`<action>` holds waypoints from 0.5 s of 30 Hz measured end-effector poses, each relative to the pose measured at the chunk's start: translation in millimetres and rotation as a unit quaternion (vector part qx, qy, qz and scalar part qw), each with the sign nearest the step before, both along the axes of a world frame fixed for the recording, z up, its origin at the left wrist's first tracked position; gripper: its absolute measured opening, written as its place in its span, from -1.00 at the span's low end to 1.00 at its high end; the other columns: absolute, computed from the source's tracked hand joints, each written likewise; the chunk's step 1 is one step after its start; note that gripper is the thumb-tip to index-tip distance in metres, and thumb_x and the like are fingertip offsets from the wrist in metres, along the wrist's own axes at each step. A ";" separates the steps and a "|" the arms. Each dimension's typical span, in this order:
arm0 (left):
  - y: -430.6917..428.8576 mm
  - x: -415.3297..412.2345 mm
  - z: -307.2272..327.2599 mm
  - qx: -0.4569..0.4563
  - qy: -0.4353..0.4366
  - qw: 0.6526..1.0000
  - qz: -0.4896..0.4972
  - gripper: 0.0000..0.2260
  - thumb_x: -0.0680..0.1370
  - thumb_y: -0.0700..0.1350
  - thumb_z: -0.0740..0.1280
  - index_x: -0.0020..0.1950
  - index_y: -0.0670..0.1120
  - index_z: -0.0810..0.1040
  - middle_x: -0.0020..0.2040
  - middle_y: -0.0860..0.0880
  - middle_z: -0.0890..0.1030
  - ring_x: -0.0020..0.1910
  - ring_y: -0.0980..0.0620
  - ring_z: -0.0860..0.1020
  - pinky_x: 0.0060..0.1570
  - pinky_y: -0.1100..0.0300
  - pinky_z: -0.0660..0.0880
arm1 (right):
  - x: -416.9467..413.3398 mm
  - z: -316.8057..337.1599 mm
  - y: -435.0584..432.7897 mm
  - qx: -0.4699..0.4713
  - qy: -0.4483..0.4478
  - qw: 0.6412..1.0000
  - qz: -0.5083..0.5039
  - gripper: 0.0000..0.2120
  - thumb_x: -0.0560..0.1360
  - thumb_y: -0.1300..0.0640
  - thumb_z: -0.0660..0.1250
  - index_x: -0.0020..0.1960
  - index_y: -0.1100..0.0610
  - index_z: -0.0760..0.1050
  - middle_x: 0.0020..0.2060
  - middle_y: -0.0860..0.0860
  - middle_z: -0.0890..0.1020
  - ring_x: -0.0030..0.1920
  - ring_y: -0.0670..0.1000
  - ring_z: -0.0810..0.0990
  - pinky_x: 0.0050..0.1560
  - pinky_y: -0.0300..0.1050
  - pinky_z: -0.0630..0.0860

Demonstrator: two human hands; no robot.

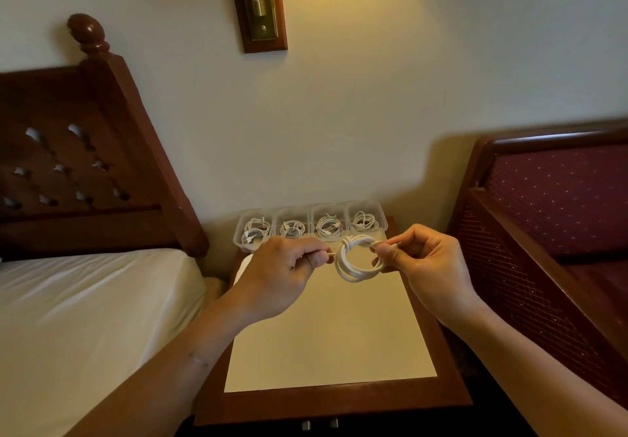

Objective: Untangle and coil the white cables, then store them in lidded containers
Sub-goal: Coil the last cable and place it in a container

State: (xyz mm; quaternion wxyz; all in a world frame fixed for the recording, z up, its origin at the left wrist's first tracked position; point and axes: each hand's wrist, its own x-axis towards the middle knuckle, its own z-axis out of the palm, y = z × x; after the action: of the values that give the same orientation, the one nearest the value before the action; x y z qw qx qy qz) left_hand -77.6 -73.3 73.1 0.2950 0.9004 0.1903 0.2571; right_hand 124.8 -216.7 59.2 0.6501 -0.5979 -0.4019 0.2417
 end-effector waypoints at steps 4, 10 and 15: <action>11.4 18.1 -10.1 -0.099 0.038 0.994 0.011 -0.80 0.70 -0.12 0.27 -0.01 -0.01 0.68 -0.36 -0.01 0.58 -0.29 -0.10 0.51 -0.15 -0.08 0.51 | 4.6 -18.1 20.3 -0.029 -0.060 0.996 -0.051 -0.91 0.50 0.29 0.51 -0.14 0.15 0.64 -0.29 0.05 0.74 -0.24 0.08 0.74 -0.12 0.04 0.72; 42.6 58.3 -36.9 -0.234 0.096 0.967 0.029 -0.76 0.73 -0.18 0.20 0.09 -0.17 0.67 -0.14 -0.15 0.70 -0.24 -0.04 0.62 -0.26 0.19 0.49 | 30.3 -40.4 62.8 -0.076 -0.102 0.989 -0.081 -0.90 0.50 0.20 0.54 -0.15 0.08 0.65 -0.26 0.00 0.73 -0.22 -0.02 0.73 -0.12 0.07 0.72; 75.4 93.4 -102.1 -0.208 0.135 0.965 0.086 -0.76 0.72 -0.09 0.22 0.24 -0.06 0.66 0.11 -0.07 0.69 0.04 -0.04 0.62 -0.01 0.13 0.54 | 79.5 -58.7 111.6 -0.143 -0.127 0.976 -0.106 -0.89 0.48 0.14 0.56 -0.16 0.07 0.65 -0.28 0.00 0.71 -0.25 0.03 0.72 -0.12 0.13 0.71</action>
State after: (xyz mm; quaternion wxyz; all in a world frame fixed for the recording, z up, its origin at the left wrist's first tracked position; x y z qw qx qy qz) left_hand 15.8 2.1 -29.0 0.4239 0.8258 0.3546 0.1125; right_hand 204.3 -105.1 0.5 0.5234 -0.7495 -0.3773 0.1483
